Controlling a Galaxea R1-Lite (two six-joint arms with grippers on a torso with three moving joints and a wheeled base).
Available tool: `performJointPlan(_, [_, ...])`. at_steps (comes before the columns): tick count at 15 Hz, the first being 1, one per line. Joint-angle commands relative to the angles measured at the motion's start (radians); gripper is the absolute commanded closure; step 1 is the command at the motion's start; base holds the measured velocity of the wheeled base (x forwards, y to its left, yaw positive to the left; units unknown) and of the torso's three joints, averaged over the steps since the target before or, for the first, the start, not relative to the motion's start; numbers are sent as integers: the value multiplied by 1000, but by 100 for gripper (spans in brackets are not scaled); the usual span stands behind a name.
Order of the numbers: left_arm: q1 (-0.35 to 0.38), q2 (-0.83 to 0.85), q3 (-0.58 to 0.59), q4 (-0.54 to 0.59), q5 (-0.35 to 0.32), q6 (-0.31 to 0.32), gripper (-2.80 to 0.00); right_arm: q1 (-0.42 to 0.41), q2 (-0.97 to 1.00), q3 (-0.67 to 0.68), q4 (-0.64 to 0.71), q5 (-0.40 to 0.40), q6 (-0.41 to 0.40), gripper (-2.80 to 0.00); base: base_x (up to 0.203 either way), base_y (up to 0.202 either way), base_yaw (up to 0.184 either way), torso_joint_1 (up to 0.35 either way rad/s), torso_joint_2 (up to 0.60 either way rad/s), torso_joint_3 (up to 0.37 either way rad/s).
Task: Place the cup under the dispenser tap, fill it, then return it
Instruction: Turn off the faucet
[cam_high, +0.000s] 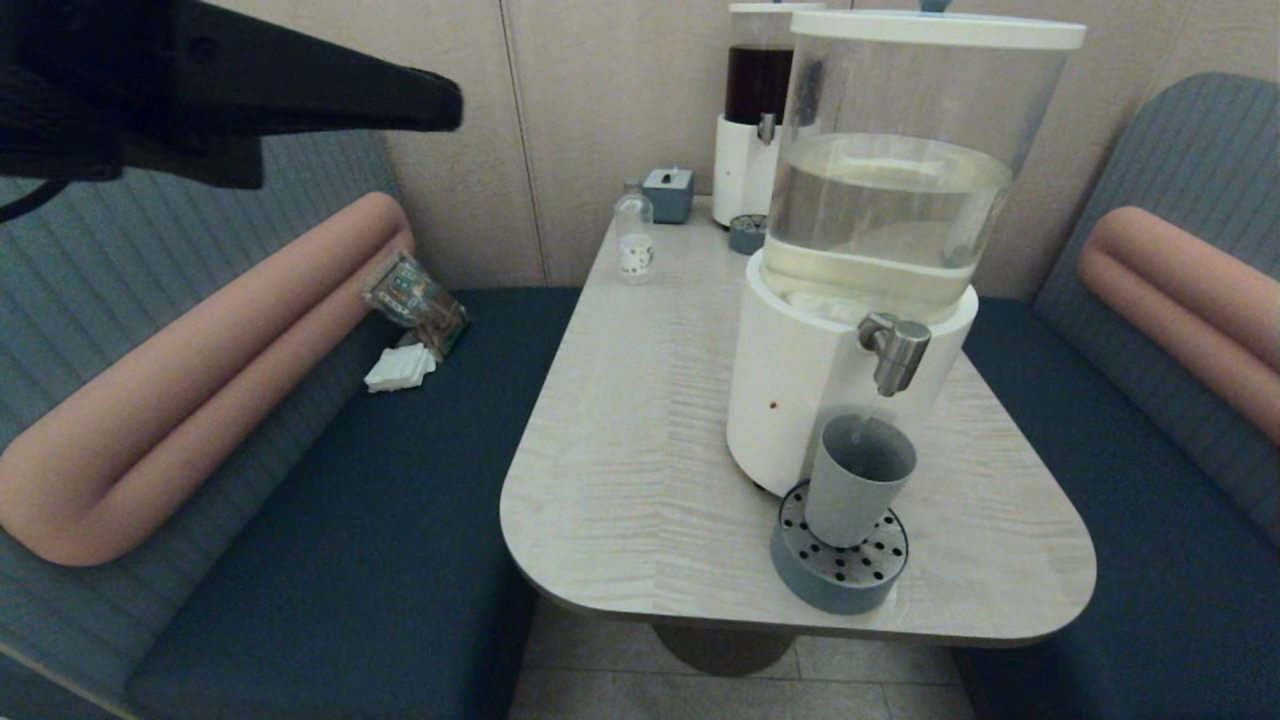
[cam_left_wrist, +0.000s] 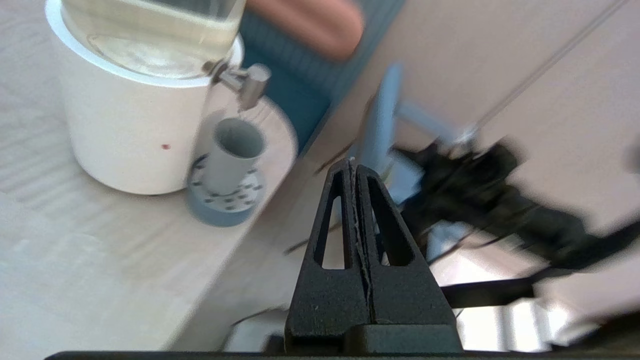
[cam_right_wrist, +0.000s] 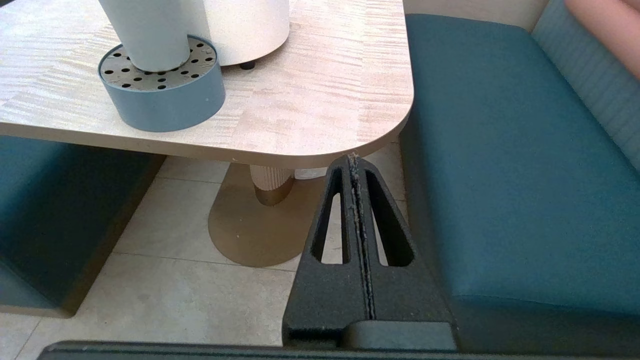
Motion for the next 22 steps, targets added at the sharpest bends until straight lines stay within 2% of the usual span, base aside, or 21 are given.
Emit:
performJointPlan(1, [-82, 150, -112, 97, 69, 128, 0, 0, 2, 0, 0, 0, -1, 0, 0, 0, 0, 0, 0, 0])
performJointPlan(4, [-170, 235, -162, 187, 228, 310, 0, 0, 2, 1, 0, 0, -1, 0, 0, 0, 0, 0, 0, 0])
performJointPlan(5, [-191, 263, -177, 221, 279, 347, 0, 0, 2, 1, 0, 0, -1, 0, 0, 0, 0, 0, 0, 0])
performJointPlan(7, [-231, 329, -218, 210, 379, 372, 0, 0, 2, 0, 0, 0, -1, 0, 0, 0, 0, 0, 0, 0])
performJointPlan(8, [-244, 347, -223, 147, 404, 374, 0, 0, 2, 0, 0, 0, -1, 0, 0, 0, 0, 0, 0, 0])
performJointPlan(10, [-264, 383, -217, 34, 414, 367, 0, 0, 2, 0, 0, 0, -1, 0, 0, 0, 0, 0, 0, 0])
performJointPlan(14, [-356, 452, -191, -120, 414, 315, 0, 0, 2, 0, 0, 0, -1, 0, 0, 0, 0, 0, 0, 0])
performJointPlan(17, [-396, 491, -135, -247, 444, 302, 0, 0, 2, 0, 0, 0, -1, 0, 0, 0, 0, 0, 0, 0])
performJointPlan(20, [-400, 498, 18, -463, 462, 295, 0, 0, 2, 0, 0, 0, -1, 0, 0, 0, 0, 0, 0, 0])
performJointPlan(22, [-400, 483, 150, -688, 466, 275, 0, 0, 2, 1, 0, 0, -1, 0, 0, 0, 0, 0, 0, 0])
